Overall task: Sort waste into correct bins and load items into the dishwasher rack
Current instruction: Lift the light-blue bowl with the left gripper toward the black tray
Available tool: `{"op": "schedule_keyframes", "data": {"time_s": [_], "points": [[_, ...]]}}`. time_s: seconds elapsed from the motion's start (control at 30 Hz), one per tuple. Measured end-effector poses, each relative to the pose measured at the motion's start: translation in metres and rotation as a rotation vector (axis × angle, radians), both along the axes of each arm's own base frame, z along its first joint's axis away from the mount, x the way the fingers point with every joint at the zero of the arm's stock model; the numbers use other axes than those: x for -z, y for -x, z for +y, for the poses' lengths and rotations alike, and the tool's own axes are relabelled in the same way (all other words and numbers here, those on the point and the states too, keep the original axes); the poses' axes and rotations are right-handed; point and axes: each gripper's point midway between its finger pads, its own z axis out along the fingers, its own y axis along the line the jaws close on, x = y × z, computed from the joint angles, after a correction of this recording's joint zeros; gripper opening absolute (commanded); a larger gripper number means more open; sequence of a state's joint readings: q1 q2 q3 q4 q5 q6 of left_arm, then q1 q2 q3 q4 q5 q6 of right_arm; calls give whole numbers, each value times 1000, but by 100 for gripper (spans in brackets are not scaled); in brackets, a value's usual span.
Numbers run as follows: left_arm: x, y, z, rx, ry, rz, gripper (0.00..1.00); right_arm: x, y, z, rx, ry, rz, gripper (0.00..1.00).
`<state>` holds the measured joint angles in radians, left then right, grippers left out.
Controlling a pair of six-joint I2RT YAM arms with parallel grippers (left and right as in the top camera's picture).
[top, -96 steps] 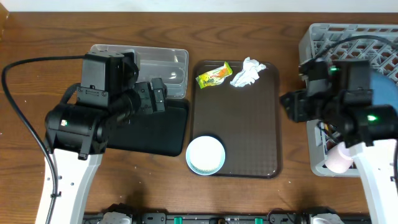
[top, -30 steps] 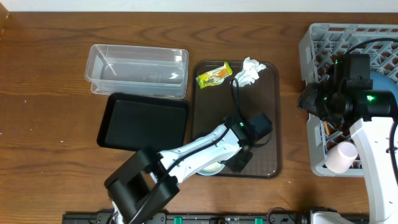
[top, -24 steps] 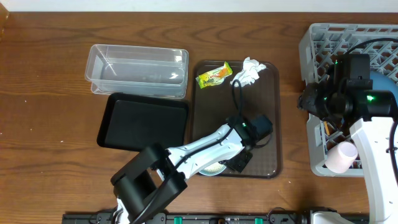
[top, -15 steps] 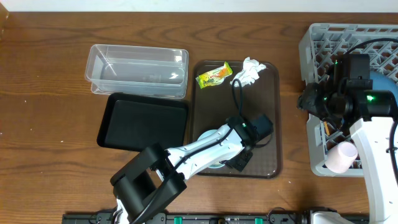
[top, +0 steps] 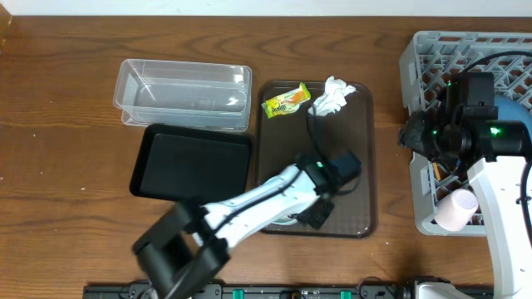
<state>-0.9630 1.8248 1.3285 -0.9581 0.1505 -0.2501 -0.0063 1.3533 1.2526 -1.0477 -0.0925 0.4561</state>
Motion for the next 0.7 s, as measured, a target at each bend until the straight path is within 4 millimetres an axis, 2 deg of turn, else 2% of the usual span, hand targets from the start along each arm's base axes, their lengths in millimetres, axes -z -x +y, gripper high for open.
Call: {"op": "schedule_keyframes", "data": {"time_s": [0.1, 0.17, 0.23, 0.33, 0.53, 0.7], "points": [[-34, -15, -2, -63, 150, -2, 6, 0, 0, 0, 1, 2, 2, 55], [-61, -30, 3, -119, 251, -8, 6, 0, 1, -1, 1, 3, 3, 55], [-86, -48, 14, -187, 349, -22, 6, 0, 1, -1, 2, 3, 3, 55], [-112, -71, 36, -288, 462, -16, 7, 0, 1, -1, 2, 3, 3, 56], [-134, -110, 80, -463, 672, 60, 6, 1, 3, -1, 2, 4, 13, 55], [-137, -127, 125, -596, 826, 116, 6, 2, 4, -1, 2, 4, 17, 55]]}}
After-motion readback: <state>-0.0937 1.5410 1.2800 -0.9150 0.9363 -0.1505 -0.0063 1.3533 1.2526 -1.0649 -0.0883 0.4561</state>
